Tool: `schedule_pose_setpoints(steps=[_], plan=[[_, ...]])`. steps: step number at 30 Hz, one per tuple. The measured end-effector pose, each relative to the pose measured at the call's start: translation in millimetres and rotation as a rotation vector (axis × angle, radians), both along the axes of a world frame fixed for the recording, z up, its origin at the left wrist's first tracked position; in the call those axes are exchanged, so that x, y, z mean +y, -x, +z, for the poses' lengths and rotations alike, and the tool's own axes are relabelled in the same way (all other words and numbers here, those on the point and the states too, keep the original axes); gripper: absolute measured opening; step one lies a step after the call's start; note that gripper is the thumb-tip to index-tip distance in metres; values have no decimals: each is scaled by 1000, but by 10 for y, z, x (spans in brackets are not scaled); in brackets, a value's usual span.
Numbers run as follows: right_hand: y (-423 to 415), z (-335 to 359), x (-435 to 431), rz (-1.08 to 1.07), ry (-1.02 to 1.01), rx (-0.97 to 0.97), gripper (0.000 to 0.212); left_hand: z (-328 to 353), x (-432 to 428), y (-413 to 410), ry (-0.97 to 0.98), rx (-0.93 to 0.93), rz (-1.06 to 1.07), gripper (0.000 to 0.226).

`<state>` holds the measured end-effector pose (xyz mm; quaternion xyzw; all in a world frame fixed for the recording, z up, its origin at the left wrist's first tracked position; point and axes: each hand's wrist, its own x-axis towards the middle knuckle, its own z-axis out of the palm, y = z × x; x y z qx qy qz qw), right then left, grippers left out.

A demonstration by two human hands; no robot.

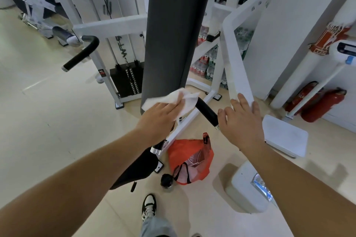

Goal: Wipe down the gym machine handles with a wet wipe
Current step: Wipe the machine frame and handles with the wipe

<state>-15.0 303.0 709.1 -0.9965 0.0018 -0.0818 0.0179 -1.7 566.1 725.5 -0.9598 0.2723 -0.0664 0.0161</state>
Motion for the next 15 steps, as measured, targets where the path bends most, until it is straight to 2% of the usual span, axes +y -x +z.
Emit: schedule_pose_setpoints(steps=[2,4,8,10,12,13,15], plan=[[-4,-14,-5,2,14,-6,66,-214,189,201,61,38,17,64],[-2,-22,-17,-2,21,-21,66,-315,294,353,-26,5,-30,62],[6,1,-9,-10,-5,7,63,-505,345,649,-168,18,-234,25],[15,15,5,-11,-9,13,62,-574,278,797,-196,104,-300,31],[22,28,3,-7,-32,17,60,-438,116,913,-122,165,-275,32],[24,32,-6,-5,-57,8,58,-343,32,918,-25,174,-204,32],[36,33,-25,-17,-148,-37,51,-77,-146,748,242,253,65,33]])
